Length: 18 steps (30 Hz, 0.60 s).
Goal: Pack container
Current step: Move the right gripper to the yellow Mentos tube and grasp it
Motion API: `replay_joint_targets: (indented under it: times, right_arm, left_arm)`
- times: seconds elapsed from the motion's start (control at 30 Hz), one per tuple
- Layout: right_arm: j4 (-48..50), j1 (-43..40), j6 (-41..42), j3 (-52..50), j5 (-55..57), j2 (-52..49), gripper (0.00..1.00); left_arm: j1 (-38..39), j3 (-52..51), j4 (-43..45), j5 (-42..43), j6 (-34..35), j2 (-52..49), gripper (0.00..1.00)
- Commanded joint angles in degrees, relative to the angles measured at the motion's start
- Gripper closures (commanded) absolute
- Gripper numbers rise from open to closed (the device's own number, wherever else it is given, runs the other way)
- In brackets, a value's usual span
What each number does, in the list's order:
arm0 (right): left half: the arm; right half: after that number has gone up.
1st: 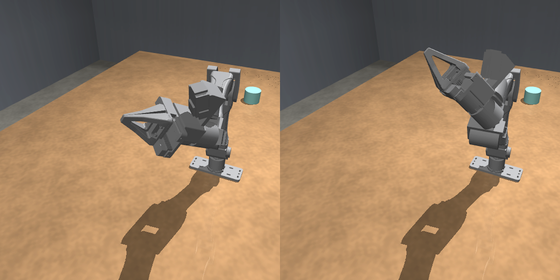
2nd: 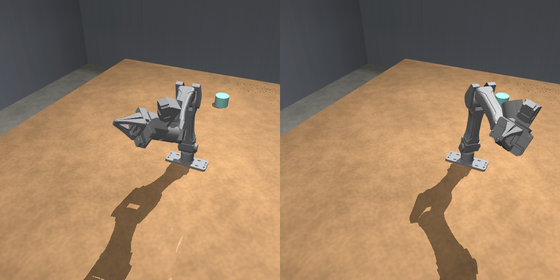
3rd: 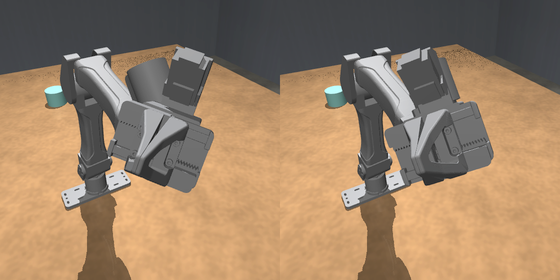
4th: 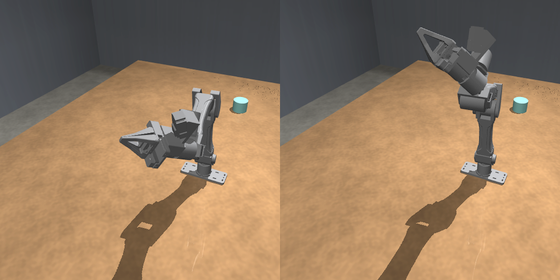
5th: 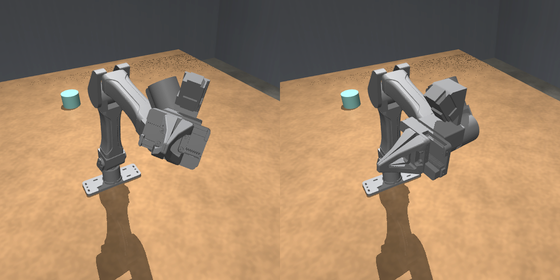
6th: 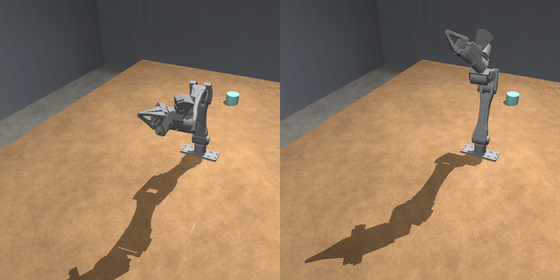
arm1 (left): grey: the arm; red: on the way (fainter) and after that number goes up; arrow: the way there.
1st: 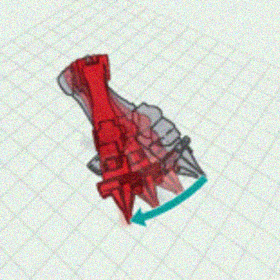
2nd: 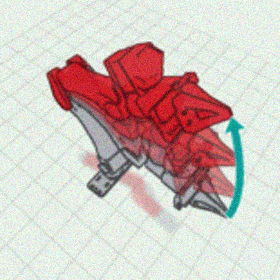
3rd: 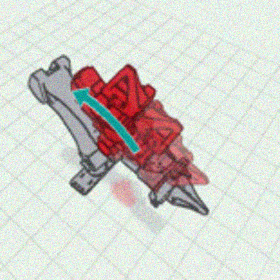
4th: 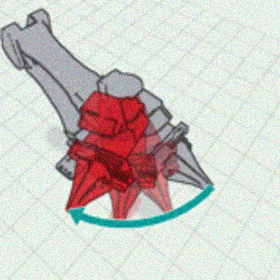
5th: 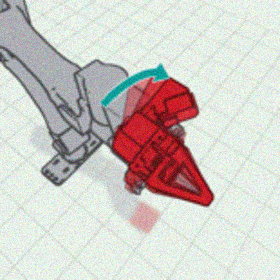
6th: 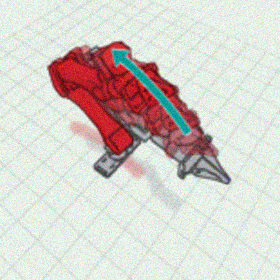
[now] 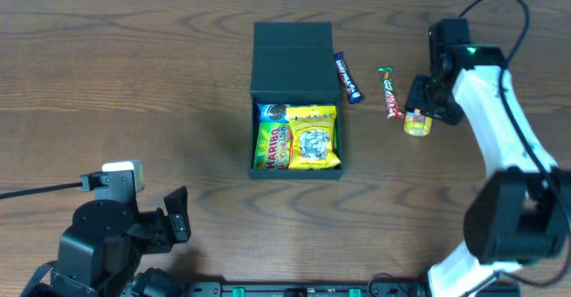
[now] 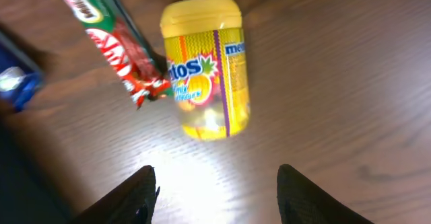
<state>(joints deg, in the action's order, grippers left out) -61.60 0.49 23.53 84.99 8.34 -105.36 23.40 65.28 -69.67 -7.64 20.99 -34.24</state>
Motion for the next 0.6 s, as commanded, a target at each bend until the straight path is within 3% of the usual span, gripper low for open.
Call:
replay_joint_targets:
  times: [0.0,0.43,0.57]
  right_arm:
    - [1.2,-1.2,0.7,-0.5,-0.2,-3.4,0.41]
    - [4.3,-2.4,0.6,-0.5,-0.4,-11.3,0.36]
    - [5.2,-2.9,-0.7,-0.5,-2.1,-12.0,0.42]
  left_arm:
    - [-0.2,0.0,-0.2,0.2,0.4,0.2,0.04]
    - [-0.2,0.0,-0.2,0.2,0.4,0.2,0.05]
    - [-0.2,0.0,-0.2,0.2,0.4,0.2,0.05]
